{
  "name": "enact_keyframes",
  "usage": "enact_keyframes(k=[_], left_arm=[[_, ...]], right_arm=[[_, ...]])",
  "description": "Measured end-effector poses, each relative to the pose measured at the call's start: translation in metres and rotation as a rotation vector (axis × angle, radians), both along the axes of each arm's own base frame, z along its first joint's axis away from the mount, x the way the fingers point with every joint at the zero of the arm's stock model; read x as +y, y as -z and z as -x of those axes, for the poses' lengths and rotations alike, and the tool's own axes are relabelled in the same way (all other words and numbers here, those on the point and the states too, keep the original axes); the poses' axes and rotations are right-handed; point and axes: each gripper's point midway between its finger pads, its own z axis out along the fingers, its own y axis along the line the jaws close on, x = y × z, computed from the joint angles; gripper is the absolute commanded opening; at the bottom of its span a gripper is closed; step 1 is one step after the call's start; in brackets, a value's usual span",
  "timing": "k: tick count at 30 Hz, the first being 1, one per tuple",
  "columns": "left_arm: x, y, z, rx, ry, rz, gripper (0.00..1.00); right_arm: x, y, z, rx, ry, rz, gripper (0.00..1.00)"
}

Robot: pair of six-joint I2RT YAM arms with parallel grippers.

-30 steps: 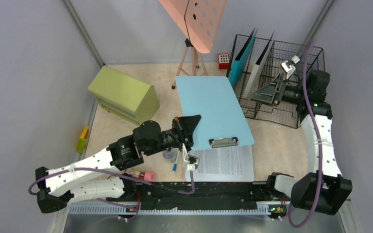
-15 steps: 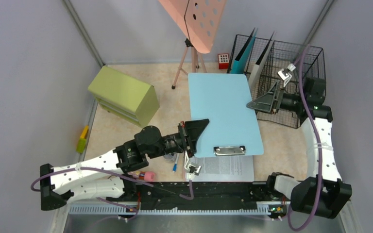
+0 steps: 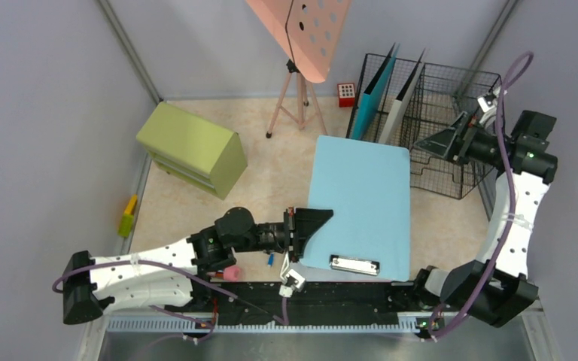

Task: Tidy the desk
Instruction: Pick up the folder from the center of the board.

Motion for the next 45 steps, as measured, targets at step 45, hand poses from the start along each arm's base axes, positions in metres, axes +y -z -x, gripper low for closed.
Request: enact_keyframes(k=[45], left_arm=[[-0.035, 0.035, -0.036, -0.108, -0.136, -0.002, 0.00]], right_arm=[[-0.011, 0.014, 0.023, 0.070, -0.043, -0.084, 0.96]])
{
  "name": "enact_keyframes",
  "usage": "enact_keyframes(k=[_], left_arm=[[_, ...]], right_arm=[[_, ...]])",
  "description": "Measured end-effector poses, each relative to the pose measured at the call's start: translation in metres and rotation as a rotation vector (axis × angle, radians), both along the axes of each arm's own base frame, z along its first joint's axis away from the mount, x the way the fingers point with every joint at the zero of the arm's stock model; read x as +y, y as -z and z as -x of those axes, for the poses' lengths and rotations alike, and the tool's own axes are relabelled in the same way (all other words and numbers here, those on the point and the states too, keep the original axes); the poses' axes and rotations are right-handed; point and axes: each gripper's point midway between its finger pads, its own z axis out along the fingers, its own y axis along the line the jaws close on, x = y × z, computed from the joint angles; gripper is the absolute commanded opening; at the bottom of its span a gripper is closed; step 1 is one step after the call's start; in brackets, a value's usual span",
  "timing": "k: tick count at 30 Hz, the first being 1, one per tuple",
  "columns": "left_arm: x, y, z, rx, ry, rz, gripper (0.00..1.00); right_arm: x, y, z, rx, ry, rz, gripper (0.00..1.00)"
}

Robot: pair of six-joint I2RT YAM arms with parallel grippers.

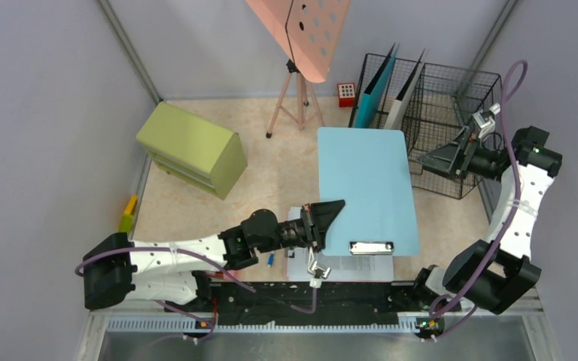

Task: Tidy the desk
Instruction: Pick up the folder from the center of the board.

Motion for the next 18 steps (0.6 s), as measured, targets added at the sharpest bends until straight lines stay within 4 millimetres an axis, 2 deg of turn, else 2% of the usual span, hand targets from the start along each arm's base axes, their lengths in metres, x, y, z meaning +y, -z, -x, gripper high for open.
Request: enact_keyframes(k=[7, 12, 14, 18], left_arm=[[-0.006, -0.012, -0.003, -0.025, -0.006, 0.026, 0.00], [-0.009, -0.011, 0.000, -0.028, 0.016, 0.024, 0.00], [-0.010, -0.010, 0.001, -0.027, 0.022, 0.022, 0.00], [-0.016, -0.008, 0.001, -0.025, 0.035, 0.014, 0.00]], right_arm=[[0.016, 0.020, 0.009, 0.041, -0.084, -0.037, 0.95], [0.029, 0.026, 0.017, 0.030, -0.149, -0.037, 0.93], [0.033, 0.027, 0.019, 0.020, -0.172, -0.038, 0.89], [0.044, 0.028, 0.025, 0.006, -0.224, -0.053, 0.76]])
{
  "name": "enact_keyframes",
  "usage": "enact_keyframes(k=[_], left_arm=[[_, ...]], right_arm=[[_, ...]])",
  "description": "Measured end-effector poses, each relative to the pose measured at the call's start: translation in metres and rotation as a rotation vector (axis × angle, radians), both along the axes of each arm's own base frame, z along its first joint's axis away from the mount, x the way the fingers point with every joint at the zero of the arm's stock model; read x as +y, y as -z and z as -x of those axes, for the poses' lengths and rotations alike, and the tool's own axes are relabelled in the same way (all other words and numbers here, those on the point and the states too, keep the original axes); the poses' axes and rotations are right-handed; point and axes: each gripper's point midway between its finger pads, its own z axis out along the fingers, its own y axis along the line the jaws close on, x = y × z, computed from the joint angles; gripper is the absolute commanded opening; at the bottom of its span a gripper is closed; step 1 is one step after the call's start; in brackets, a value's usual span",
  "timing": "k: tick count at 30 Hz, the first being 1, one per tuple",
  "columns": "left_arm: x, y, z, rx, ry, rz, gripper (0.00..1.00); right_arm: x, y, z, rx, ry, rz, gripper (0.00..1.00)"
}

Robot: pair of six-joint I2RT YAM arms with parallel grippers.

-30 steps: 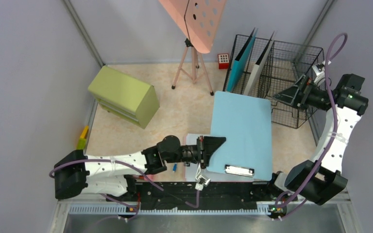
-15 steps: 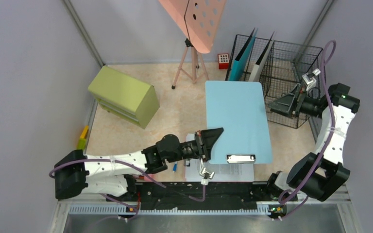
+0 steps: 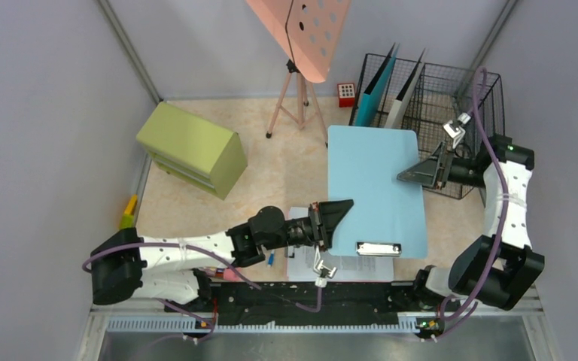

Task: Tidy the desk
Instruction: Pick up the folder from the center of the board.

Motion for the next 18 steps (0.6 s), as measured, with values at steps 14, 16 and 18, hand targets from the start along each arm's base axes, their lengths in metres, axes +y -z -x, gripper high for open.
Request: enact_keyframes(k=[14, 16, 18], left_arm=[[-0.007, 0.011, -0.006, 0.027, -0.011, -0.032, 0.00], [-0.007, 0.010, -0.006, 0.027, -0.011, -0.032, 0.00], [-0.007, 0.011, -0.006, 0.027, -0.011, -0.033, 0.17]], right_arm=[[0.010, -0.011, 0.007, 0.005, -0.015, -0.090, 0.00], [0.009, -0.012, 0.007, 0.002, -0.001, -0.098, 0.00], [0.007, -0.013, 0.009, 0.003, 0.021, -0.109, 0.00]])
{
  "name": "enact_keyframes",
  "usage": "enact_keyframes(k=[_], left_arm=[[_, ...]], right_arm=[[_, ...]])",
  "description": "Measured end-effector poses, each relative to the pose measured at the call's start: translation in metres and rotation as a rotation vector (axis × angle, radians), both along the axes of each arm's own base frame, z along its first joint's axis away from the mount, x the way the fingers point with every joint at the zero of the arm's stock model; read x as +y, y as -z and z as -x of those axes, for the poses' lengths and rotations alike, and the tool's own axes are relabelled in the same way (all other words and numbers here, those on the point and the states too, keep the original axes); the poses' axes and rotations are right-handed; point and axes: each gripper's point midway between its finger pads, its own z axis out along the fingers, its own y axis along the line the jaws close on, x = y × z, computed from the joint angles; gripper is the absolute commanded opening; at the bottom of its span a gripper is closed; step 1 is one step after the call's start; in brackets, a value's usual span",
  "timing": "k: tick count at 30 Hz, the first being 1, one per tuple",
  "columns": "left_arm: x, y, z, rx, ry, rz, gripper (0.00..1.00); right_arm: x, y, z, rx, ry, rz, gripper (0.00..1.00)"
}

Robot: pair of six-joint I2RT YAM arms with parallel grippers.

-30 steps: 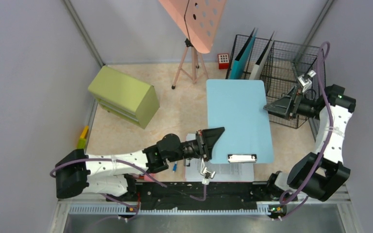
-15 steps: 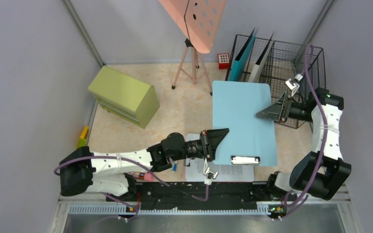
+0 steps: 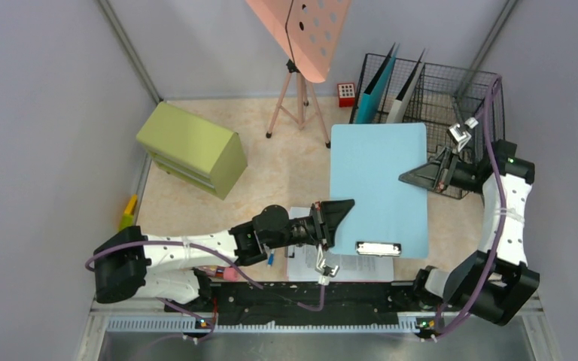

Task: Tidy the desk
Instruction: Pick up the folder from the center of the board.

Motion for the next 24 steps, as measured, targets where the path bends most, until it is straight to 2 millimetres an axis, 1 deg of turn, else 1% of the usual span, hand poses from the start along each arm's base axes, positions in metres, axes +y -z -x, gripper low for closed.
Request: enact_keyframes(k=[2, 4, 7, 10, 12, 15, 17, 19, 21, 24], left_arm=[[0.000, 0.000, -0.001, 0.002, -0.004, 0.001, 0.33], [0.001, 0.000, -0.003, 0.002, -0.017, 0.001, 0.42], [0.003, 0.000, -0.006, 0.006, -0.032, 0.002, 0.48], [0.004, 0.001, -0.008, 0.011, -0.045, 0.001, 0.67], [0.004, 0.001, -0.009, 0.016, -0.050, 0.001, 0.77], [0.006, 0.004, -0.013, 0.032, -0.073, -0.004, 0.88], [0.008, 0.005, -0.017, 0.048, -0.098, -0.008, 0.93], [0.011, 0.006, -0.021, 0.065, -0.126, -0.011, 0.96], [0.017, 0.007, -0.025, 0.080, -0.156, -0.015, 0.97], [0.027, 0.001, -0.030, 0.105, -0.201, 0.001, 0.98]], right_arm=[[-0.003, 0.000, 0.001, 0.013, 0.027, -0.023, 0.00], [-0.006, 0.000, 0.000, 0.034, 0.052, -0.070, 0.00], [-0.013, 0.008, -0.005, 0.099, 0.085, -0.129, 0.00], [-0.017, 0.009, -0.011, 0.124, 0.096, -0.145, 0.00], [-0.019, 0.007, -0.014, 0.106, 0.097, -0.140, 0.00], [-0.021, 0.003, -0.017, 0.099, 0.105, -0.137, 0.00], [-0.025, -0.002, -0.019, 0.090, 0.116, -0.135, 0.00], [-0.029, -0.009, -0.022, 0.071, 0.128, -0.126, 0.00], [-0.034, -0.015, -0.025, 0.052, 0.146, -0.118, 0.00], [-0.040, -0.021, -0.028, 0.031, 0.169, -0.108, 0.00]])
